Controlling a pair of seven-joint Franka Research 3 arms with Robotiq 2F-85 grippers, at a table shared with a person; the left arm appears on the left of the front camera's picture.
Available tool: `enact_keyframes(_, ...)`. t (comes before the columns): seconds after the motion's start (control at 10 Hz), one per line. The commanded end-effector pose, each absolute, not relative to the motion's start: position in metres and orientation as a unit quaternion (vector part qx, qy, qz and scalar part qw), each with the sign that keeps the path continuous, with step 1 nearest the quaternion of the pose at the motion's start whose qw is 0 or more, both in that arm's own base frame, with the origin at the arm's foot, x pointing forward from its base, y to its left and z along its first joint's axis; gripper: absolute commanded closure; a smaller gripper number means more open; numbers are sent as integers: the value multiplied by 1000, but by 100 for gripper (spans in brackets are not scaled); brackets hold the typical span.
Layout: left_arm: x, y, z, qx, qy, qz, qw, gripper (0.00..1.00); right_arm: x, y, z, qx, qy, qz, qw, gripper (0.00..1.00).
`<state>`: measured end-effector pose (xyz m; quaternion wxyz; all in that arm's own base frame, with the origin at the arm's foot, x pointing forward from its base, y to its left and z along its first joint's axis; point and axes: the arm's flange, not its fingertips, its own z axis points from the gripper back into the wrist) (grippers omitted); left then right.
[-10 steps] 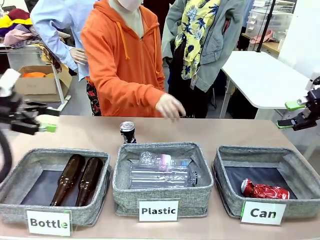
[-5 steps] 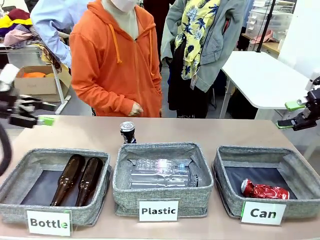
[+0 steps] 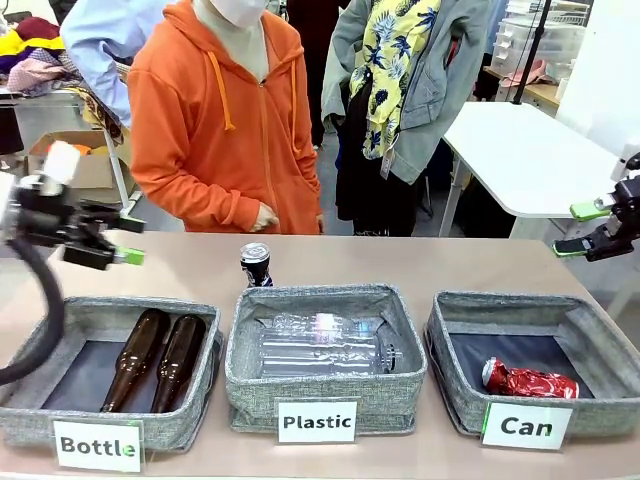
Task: Sort the can waste into the basket.
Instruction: Pick up the can waste from the table and place it in the right Fabric basket.
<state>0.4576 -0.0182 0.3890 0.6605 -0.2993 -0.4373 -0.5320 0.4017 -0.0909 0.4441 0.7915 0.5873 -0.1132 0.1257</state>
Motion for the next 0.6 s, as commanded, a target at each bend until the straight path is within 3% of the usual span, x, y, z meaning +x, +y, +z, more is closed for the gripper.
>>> enact_keyframes(0.0, 486, -43, 382, -265, -432, -533, 677, 0, 402, -95, 446, 587, -113, 136, 790, 0)
enact_keyframes(0.5, 528, -127, 341, -299, -357, -606, 645, 0, 402, -95, 446, 587, -113, 136, 790, 0)
